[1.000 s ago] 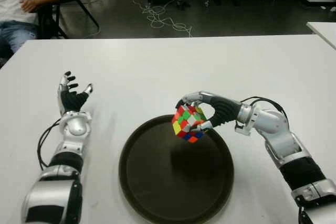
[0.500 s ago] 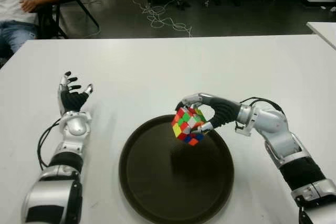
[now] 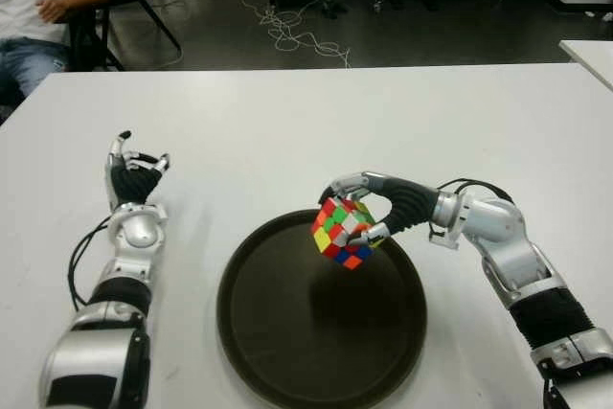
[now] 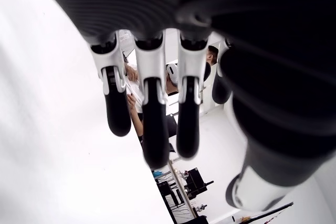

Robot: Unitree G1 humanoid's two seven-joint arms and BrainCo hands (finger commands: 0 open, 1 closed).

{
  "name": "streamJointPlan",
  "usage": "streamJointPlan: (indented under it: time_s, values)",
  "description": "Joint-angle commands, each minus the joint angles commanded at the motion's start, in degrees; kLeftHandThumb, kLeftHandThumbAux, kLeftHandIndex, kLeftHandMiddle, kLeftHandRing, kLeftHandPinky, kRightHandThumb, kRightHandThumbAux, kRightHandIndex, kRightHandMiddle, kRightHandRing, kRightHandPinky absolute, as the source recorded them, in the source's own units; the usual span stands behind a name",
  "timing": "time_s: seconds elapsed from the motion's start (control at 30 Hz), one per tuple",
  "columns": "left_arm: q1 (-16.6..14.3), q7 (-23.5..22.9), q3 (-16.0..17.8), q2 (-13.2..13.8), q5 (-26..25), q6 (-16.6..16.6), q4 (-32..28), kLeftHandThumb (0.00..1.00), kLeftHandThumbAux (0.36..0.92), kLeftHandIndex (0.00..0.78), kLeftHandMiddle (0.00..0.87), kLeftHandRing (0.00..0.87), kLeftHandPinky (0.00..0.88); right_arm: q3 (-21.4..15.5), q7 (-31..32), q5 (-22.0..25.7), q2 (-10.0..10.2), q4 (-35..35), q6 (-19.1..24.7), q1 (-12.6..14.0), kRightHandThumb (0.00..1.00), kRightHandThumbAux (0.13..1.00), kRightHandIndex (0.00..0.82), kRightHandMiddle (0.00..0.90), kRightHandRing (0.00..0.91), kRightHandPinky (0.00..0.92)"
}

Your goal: Pick up the Rubik's Cube and put it in the plate

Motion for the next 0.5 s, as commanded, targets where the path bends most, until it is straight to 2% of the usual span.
streamJointPlan:
  time_s: [0.03, 0.2, 0.33, 0.43, 0.47, 0.5]
  values:
    - [0.0, -0.1, 0.0, 0.0, 0.0, 0.1, 0.0, 0.035, 0.8, 0.136, 0.647, 0.739, 0.77, -0.2, -0.5, 0.1, 0.4, 0.2, -0.6, 0.2, 0.688, 0.724, 0.439, 0.814, 0.817, 0.808]
    - [0.1, -0.2, 0.1, -0.1, -0.2, 0.1, -0.2, 0.029, 0.789, 0.127, 0.567, 0.706, 0.727, -0.9, -1.9, 0.6, 1.8, 1.1, -2.0, 0.7, 0.684, 0.725, 0.436, 0.803, 0.812, 0.803]
    - [0.1, -0.3, 0.2, -0.2, -0.3, 0.2, -0.4, 0.042, 0.784, 0.127, 0.584, 0.724, 0.755, -1.3, -1.9, 1.6, 2.6, 1.6, -2.3, 0.9, 0.68, 0.727, 0.433, 0.782, 0.802, 0.797]
    - [0.2, -0.3, 0.3, -0.3, -0.4, 0.3, -0.7, 0.051, 0.786, 0.13, 0.661, 0.759, 0.781, -1.9, -1.5, 3.6, 3.8, 2.2, -2.5, 1.1, 0.677, 0.728, 0.429, 0.67, 0.715, 0.721]
    - [0.2, -0.4, 0.3, -0.4, -0.5, 0.3, -0.8, 0.053, 0.787, 0.131, 0.675, 0.765, 0.785, -2.1, -1.1, 4.3, 4.1, 2.4, -2.6, 1.1, 0.451, 0.711, 0.402, 0.552, 0.587, 0.584]
    - [0.2, -0.4, 0.3, -0.4, -0.5, 0.3, -0.9, 0.053, 0.787, 0.132, 0.684, 0.769, 0.787, -2.2, -0.9, 4.8, 4.3, 2.5, -2.7, 1.1, 0.296, 0.702, 0.384, 0.477, 0.504, 0.495]
